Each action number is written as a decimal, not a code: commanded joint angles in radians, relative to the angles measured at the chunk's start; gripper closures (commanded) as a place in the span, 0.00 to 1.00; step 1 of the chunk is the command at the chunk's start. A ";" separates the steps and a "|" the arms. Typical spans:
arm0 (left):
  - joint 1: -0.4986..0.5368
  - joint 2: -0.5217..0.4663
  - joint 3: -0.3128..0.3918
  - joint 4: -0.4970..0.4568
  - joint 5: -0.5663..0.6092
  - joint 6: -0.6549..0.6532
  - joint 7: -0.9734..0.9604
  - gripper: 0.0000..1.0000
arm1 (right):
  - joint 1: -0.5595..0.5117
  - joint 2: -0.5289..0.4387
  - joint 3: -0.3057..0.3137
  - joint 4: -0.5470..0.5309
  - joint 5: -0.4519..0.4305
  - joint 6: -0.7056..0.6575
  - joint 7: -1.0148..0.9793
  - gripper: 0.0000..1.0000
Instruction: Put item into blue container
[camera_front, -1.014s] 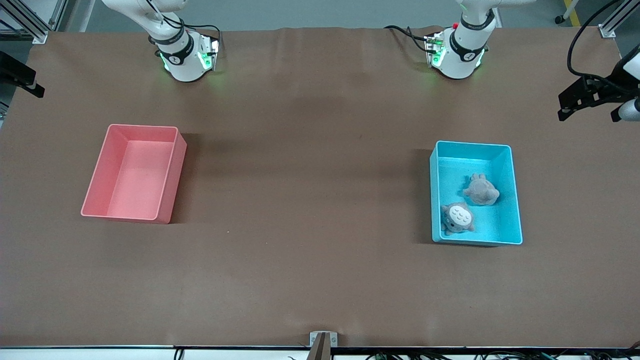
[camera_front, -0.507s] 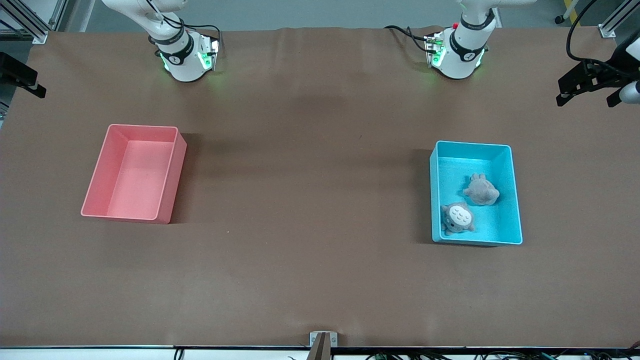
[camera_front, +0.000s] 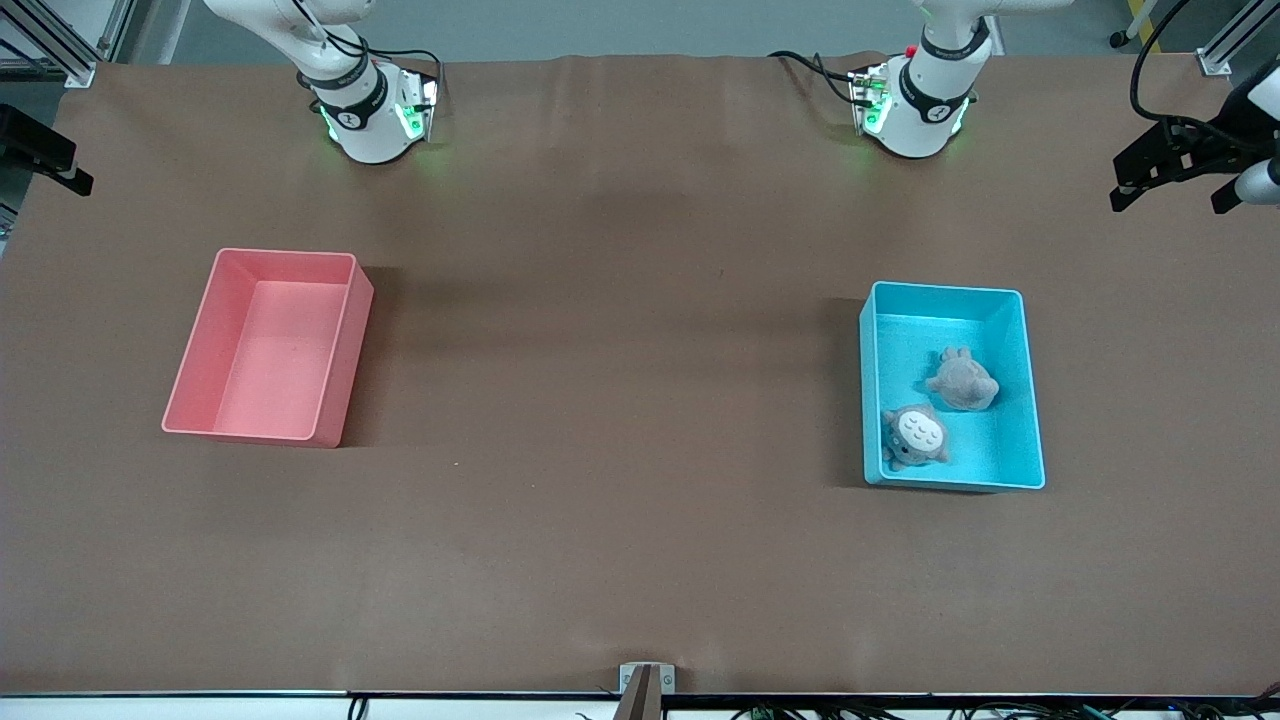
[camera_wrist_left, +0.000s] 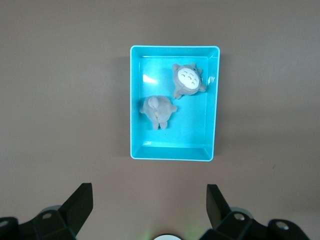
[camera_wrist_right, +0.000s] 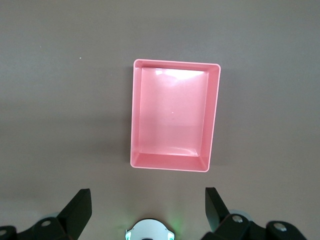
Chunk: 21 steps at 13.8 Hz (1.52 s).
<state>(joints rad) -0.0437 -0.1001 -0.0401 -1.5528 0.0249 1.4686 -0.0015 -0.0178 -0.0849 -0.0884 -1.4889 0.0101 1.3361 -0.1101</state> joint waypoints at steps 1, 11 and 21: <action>-0.002 0.002 -0.018 -0.012 -0.013 0.044 -0.009 0.00 | -0.008 -0.013 0.001 -0.016 0.004 0.005 0.004 0.00; 0.004 0.063 -0.021 -0.045 0.001 0.157 -0.009 0.00 | -0.008 -0.013 0.001 -0.014 0.025 0.018 0.072 0.00; 0.005 0.057 -0.023 -0.018 -0.002 0.171 -0.040 0.00 | -0.005 -0.010 0.001 -0.011 0.025 0.006 0.064 0.00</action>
<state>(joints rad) -0.0440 -0.0390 -0.0591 -1.5774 0.0249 1.6467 -0.0425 -0.0179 -0.0849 -0.0901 -1.4889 0.0185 1.3437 -0.0584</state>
